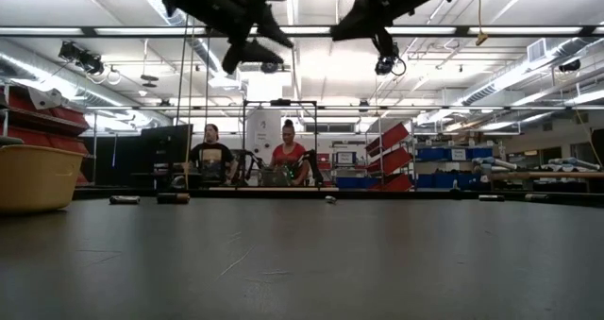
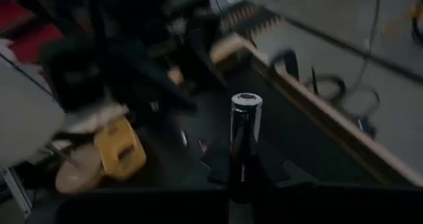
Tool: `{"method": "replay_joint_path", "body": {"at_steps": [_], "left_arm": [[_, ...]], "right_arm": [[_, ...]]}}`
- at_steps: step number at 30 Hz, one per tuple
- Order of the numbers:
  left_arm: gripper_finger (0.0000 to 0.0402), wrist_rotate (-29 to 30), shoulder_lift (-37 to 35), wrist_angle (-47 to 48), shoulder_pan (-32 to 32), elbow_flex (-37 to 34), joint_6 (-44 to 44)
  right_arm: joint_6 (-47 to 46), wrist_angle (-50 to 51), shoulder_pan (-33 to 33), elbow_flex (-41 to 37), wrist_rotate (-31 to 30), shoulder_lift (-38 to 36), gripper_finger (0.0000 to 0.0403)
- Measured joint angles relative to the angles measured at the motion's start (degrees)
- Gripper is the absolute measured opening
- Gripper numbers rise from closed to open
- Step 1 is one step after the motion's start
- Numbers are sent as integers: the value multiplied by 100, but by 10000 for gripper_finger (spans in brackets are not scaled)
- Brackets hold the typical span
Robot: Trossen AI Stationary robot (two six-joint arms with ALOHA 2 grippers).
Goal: Sort batteries
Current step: Put the silver battery into the green bin
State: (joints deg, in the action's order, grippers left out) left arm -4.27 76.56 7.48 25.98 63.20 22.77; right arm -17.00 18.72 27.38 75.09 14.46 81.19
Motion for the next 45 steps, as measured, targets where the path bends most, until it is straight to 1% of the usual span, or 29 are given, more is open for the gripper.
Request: {"method": "replay_joint_path", "body": {"at_steps": [3,5,9,12,14,17,20,22,26,29,31,35,38,42,45], "left_arm": [[198,-3,-76,685,8,2,-195],[194,-4,-100,1039,8,0,-353],[187,-7,-105,1421,8,2,-612],[186,-11,-103,1415,8,2,-761],[186,-13,-103,1307,10,2,-854],[186,-45,-102,940,17,2,-903],[185,-118,-75,501,17,6,-907],[185,-165,-45,242,17,8,-934],[185,-179,-31,158,43,13,-936],[185,-179,-31,147,48,13,-927],[185,-190,-29,150,46,13,-918],[185,-327,-29,177,45,13,-907],[185,-352,-29,216,45,13,-907],[185,-352,-29,292,45,11,-907],[185,-352,-29,265,45,11,-907]], "right_arm": [[-131,770,-248,-1,-167,-24,20],[-225,1339,-548,-2,-337,-92,20],[-468,2393,-1288,-2,-680,-264,20],[-653,3080,-1834,-2,-704,-424,20],[-907,3565,-2134,-2,-564,-509,20],[-1426,4425,-2453,-2,-25,-558,20],[-1990,5330,-2763,-7,385,-562,20],[-2315,5638,-2985,-51,623,-565,20],[-3125,5436,-3450,-619,891,-820,20],[-3927,5053,-3797,-1392,1026,-1202,20],[-4616,4610,-4013,-1892,1118,-1508,20],[-5993,3661,-4589,-2608,1086,-2209,20],[-6864,3244,-5069,-3040,1080,-2598,20],[-7953,2735,-5664,-3668,1104,-2920,20],[-8678,2076,-5957,-4177,1117,-3008,20]]}}
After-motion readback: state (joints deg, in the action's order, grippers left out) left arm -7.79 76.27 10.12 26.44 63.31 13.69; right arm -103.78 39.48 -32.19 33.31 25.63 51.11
